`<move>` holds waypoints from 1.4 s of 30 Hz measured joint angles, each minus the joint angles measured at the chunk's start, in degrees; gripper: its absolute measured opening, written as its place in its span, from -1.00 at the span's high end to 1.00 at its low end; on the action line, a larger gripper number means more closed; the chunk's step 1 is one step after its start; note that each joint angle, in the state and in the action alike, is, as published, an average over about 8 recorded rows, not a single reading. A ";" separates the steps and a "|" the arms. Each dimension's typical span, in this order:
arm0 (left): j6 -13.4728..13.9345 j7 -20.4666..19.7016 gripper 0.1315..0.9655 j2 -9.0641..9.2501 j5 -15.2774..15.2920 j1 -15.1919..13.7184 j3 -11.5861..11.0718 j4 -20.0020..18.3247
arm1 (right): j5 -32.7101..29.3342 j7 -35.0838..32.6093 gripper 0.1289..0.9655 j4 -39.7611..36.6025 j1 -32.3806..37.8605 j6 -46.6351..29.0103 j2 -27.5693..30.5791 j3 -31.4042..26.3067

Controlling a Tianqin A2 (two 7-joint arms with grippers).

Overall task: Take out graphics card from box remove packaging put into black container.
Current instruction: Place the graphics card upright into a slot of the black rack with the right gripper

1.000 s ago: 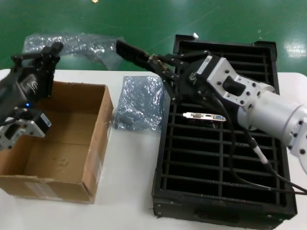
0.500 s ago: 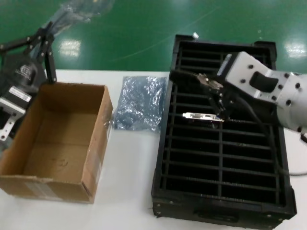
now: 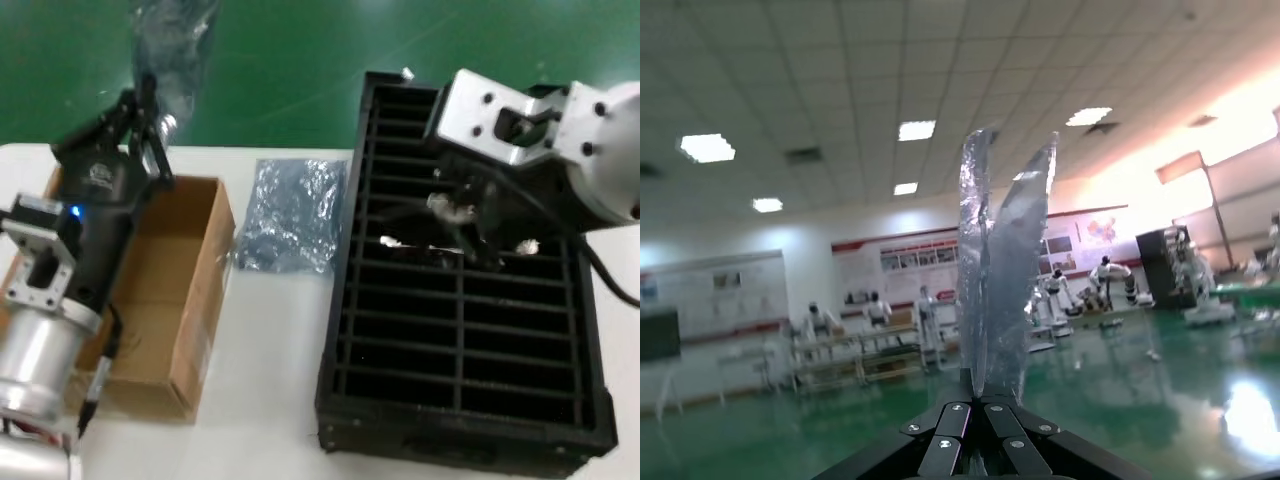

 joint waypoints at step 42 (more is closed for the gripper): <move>4.05 -14.17 0.98 3.02 -0.98 1.95 2.65 3.29 | 9.18 -21.23 0.86 -30.40 3.84 -0.44 -11.57 -10.48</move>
